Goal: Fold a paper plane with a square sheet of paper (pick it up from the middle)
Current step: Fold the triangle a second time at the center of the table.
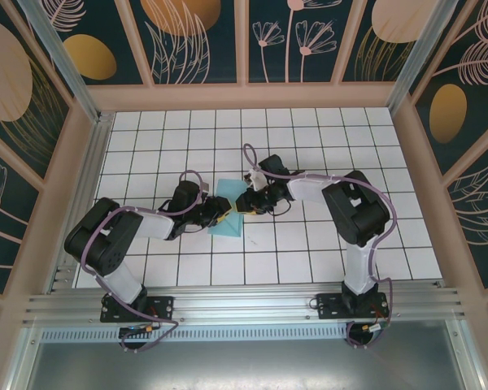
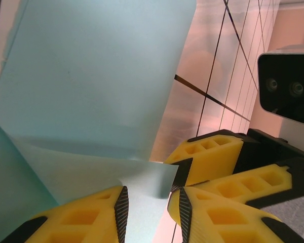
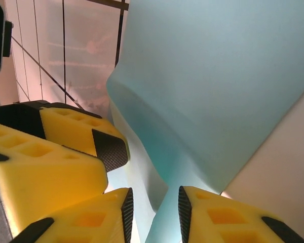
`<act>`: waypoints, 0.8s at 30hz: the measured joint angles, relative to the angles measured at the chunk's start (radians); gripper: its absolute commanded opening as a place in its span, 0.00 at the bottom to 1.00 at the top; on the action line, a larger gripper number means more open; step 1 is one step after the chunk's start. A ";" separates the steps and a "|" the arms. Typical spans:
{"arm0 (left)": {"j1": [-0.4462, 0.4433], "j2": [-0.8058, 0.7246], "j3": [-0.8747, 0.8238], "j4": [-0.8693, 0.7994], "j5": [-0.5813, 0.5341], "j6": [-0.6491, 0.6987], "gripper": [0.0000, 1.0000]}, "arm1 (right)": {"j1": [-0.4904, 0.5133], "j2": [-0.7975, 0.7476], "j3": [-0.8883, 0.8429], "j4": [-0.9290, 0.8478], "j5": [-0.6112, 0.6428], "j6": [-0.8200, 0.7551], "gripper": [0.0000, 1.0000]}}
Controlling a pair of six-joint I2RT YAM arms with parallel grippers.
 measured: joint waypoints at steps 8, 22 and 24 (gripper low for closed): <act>0.000 0.000 0.000 0.000 0.007 0.000 0.35 | 0.000 0.019 0.020 0.000 0.000 0.000 0.19; 0.000 -0.031 -0.007 0.007 0.022 -0.002 0.48 | 0.001 0.030 0.032 -0.014 0.090 -0.019 0.10; 0.000 -0.036 -0.010 0.009 0.023 -0.002 0.46 | 0.001 0.031 0.039 -0.016 0.100 -0.023 0.10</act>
